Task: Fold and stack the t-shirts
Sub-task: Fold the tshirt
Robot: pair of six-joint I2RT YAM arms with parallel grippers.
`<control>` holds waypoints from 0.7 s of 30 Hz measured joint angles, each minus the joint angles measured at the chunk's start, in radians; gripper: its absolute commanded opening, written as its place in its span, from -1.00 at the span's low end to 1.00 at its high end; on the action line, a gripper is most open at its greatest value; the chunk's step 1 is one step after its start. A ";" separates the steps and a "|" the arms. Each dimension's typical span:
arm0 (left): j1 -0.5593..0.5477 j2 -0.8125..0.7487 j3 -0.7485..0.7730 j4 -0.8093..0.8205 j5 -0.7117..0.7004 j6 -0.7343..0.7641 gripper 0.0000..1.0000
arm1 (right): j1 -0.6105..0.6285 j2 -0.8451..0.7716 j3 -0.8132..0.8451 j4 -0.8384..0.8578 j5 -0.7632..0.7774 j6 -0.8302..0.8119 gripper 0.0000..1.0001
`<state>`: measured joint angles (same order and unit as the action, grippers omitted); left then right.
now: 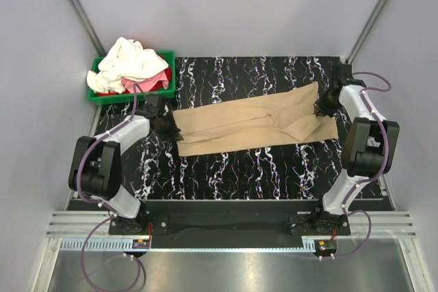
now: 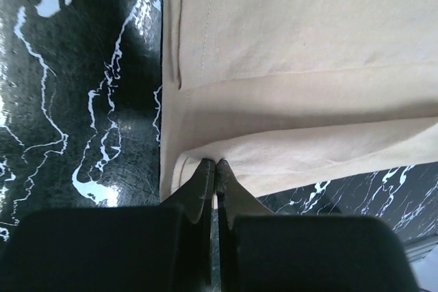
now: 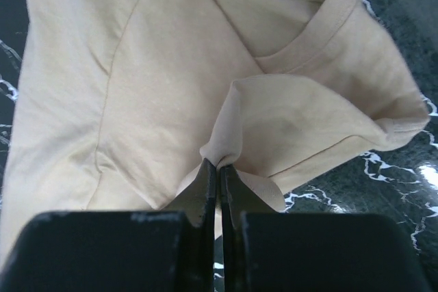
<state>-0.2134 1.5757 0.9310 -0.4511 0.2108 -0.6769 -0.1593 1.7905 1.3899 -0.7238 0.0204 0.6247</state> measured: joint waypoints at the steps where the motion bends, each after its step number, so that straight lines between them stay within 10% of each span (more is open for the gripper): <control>1: 0.003 0.000 0.005 -0.002 -0.005 0.000 -1.00 | 0.007 0.009 0.011 -0.008 0.013 -0.005 -1.00; 21: 0.019 0.113 0.046 -0.010 -0.022 0.018 -1.00 | 0.139 0.210 0.340 -0.113 0.119 -0.115 -1.00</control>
<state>-0.1947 1.6886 0.9771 -0.4614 0.1890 -0.6586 -0.0200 2.0003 1.7302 -0.8364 0.1398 0.5095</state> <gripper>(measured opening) 0.012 0.020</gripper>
